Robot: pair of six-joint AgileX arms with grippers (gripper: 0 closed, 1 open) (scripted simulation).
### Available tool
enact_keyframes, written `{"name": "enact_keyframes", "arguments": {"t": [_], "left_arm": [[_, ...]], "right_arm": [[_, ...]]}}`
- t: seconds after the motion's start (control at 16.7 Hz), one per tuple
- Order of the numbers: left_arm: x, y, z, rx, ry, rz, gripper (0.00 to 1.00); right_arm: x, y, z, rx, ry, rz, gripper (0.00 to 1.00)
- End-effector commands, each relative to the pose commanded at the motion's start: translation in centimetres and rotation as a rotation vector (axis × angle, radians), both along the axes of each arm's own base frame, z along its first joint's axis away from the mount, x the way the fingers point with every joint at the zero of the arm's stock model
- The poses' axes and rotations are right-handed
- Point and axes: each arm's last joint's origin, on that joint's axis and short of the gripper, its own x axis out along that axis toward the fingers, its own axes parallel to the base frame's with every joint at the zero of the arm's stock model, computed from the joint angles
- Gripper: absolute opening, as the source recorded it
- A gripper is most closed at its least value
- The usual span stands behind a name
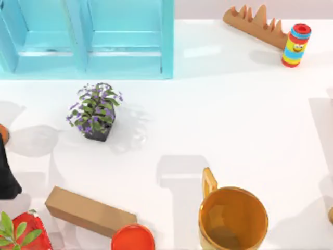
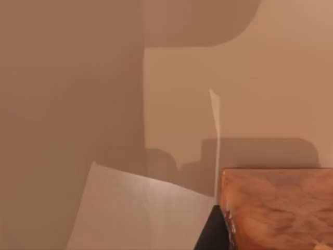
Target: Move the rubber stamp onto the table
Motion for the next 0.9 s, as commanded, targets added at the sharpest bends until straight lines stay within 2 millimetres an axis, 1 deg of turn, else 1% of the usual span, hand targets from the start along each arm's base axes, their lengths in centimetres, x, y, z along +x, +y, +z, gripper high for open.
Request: {"name": "enact_keyframes", "arguments": {"t": [0.36, 0.42, 0.54, 0.66, 0.78, 0.9], "left_arm": [[0.0, 0.0, 0.0, 0.0, 0.0, 0.0, 1.0], [0.0, 0.0, 0.0, 0.0, 0.0, 0.0, 1.0], [0.0, 0.0, 0.0, 0.0, 0.0, 0.0, 1.0], [0.0, 0.0, 0.0, 0.0, 0.0, 0.0, 1.0], [0.0, 0.0, 0.0, 0.0, 0.0, 0.0, 1.0], [0.0, 0.0, 0.0, 0.0, 0.0, 0.0, 1.0]], "right_arm": [[0.0, 0.0, 0.1, -0.001, -0.002, -0.002, 0.0], [0.1, 0.0, 0.4, -0.003, -0.003, -0.005, 0.0], [0.7, 0.5, 1.9, -0.006, -0.01, -0.015, 0.0], [1.5, 1.7, 4.0, -0.009, -0.019, -0.027, 0.0], [2.3, 3.6, 6.4, -0.013, -0.03, -0.038, 0.0], [2.6, 6.0, 9.0, -0.017, -0.035, -0.048, 0.0]]}}
